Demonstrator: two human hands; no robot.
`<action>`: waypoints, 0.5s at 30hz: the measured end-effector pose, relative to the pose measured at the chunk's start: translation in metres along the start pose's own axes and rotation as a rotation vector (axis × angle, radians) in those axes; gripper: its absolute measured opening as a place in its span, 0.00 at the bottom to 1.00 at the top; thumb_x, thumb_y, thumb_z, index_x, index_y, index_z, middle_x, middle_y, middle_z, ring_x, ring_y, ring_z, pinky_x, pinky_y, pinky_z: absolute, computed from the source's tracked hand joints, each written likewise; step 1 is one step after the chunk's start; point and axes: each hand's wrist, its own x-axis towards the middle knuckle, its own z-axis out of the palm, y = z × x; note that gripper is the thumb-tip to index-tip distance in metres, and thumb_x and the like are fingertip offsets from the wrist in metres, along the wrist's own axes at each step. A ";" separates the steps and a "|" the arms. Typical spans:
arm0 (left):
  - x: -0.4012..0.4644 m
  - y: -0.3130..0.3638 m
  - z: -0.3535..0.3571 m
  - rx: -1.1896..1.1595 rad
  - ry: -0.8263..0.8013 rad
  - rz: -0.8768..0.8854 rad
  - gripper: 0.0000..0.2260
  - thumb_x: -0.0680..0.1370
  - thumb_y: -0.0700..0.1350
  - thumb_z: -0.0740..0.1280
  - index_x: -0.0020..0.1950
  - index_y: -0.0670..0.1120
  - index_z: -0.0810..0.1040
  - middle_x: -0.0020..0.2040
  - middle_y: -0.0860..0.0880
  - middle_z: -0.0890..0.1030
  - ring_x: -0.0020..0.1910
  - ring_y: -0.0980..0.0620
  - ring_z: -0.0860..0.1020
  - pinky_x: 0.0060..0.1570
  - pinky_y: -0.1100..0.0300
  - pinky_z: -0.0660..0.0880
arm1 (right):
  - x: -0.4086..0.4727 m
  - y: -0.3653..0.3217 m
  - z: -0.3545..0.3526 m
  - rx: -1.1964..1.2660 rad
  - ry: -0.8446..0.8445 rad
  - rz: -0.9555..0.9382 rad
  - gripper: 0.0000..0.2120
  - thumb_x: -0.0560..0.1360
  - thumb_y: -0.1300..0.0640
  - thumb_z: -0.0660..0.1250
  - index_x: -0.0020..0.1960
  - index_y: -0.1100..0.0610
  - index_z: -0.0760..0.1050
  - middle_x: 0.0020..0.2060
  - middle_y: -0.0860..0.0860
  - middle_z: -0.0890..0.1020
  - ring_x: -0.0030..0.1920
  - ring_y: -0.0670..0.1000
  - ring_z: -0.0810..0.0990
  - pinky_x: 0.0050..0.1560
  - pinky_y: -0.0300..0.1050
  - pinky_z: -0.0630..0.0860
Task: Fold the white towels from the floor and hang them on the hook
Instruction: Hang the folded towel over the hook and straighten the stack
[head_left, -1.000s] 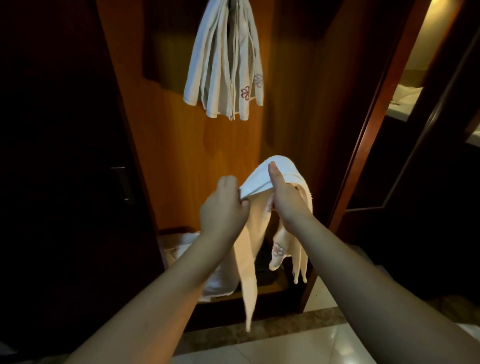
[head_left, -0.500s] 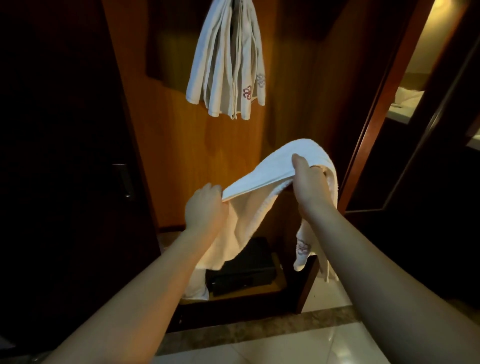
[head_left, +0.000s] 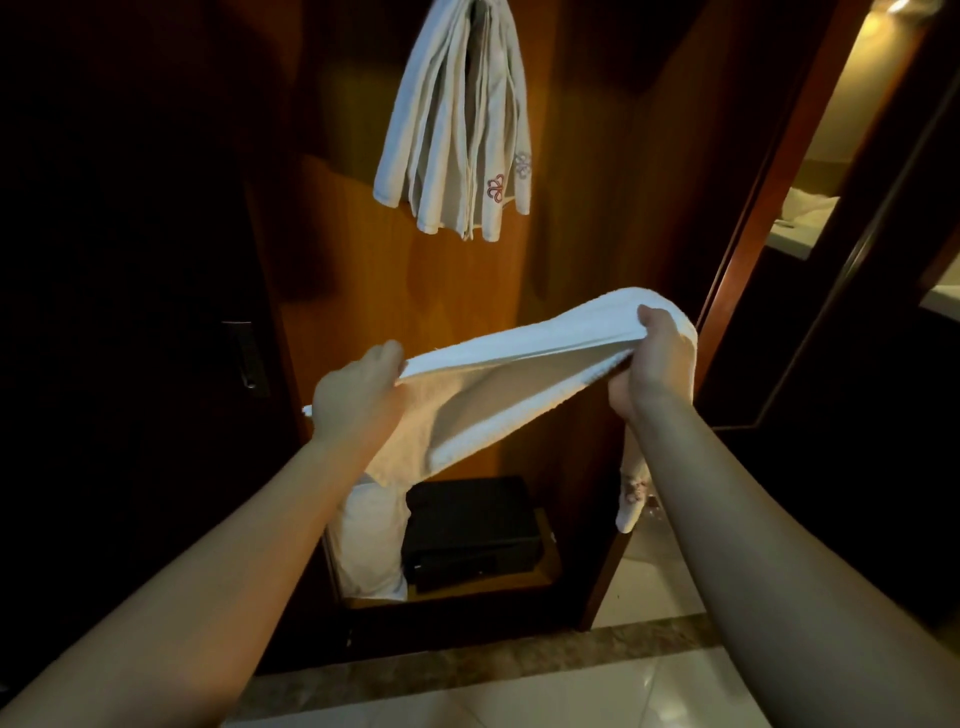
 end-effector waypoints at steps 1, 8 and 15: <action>0.000 -0.003 -0.003 0.013 -0.033 -0.033 0.04 0.78 0.43 0.65 0.49 0.51 0.72 0.39 0.55 0.71 0.31 0.53 0.72 0.29 0.57 0.67 | 0.000 -0.001 0.000 0.040 -0.016 0.011 0.05 0.77 0.56 0.68 0.51 0.56 0.76 0.38 0.50 0.87 0.44 0.51 0.86 0.38 0.43 0.81; 0.021 -0.053 -0.051 -0.479 0.253 -0.039 0.09 0.68 0.45 0.70 0.47 0.55 0.79 0.45 0.50 0.79 0.45 0.51 0.78 0.41 0.56 0.71 | 0.005 -0.021 0.008 0.119 0.012 0.022 0.05 0.77 0.57 0.66 0.52 0.56 0.75 0.47 0.53 0.83 0.48 0.52 0.84 0.41 0.44 0.79; -0.020 -0.058 -0.005 -1.559 -0.253 -0.474 0.16 0.68 0.47 0.77 0.55 0.47 0.84 0.49 0.49 0.87 0.60 0.41 0.80 0.50 0.53 0.79 | -0.002 -0.012 0.018 0.169 -0.059 0.055 0.14 0.79 0.55 0.63 0.63 0.59 0.73 0.56 0.58 0.82 0.55 0.59 0.82 0.56 0.62 0.78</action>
